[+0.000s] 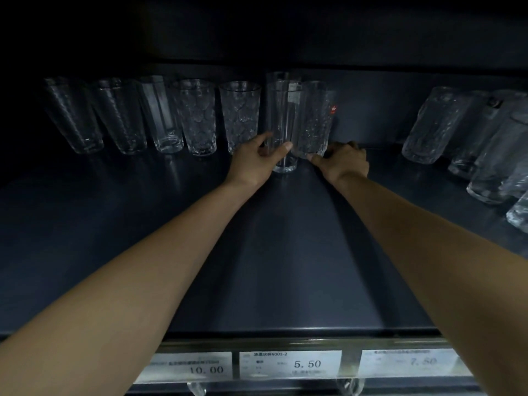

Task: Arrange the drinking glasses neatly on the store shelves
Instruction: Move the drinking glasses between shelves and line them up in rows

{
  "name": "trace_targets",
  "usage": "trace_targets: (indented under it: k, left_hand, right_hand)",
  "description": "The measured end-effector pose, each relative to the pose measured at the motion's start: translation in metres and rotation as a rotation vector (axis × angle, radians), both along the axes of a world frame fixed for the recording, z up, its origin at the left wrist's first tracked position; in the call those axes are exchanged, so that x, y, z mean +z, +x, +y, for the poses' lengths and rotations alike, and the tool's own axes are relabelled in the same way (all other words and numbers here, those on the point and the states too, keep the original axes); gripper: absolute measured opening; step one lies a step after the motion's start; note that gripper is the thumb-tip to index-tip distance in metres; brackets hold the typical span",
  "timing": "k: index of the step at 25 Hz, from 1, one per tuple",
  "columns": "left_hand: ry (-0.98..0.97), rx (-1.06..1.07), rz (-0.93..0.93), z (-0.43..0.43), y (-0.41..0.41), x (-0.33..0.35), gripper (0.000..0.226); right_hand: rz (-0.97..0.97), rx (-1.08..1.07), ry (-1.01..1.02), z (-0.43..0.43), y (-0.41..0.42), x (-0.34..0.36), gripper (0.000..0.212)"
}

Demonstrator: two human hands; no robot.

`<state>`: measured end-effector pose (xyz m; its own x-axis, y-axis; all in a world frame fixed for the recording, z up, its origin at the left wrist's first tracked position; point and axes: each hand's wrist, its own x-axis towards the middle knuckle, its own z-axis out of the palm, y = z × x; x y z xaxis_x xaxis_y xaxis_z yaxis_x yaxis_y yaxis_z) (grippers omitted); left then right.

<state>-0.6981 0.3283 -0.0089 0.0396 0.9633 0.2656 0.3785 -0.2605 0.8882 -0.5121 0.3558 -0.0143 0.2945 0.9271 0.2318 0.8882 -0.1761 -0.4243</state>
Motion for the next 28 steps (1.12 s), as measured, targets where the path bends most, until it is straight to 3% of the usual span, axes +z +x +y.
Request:
trace_targets:
  k: [11,16,22,28]
  left_hand:
    - [-0.037,0.011,0.067,-0.004,0.003,0.004,0.067]
    - [-0.078,0.0,0.006,-0.008,0.0,0.007,0.066]
    - [-0.14,-0.033,0.152,-0.047,-0.023,0.01,0.034]
    - [-0.276,-0.18,0.178,-0.124,-0.083,0.028,0.014]
  right_hand:
    - [0.008,-0.002,0.013,0.002,0.0,-0.001,0.06]
    - [0.017,0.015,-0.004,0.0,0.001,0.0,0.056]
    - [0.128,0.132,-0.001,-0.035,0.006,0.001,0.037]
    - [0.343,0.282,-0.182,-0.14,0.024,0.027,0.022]
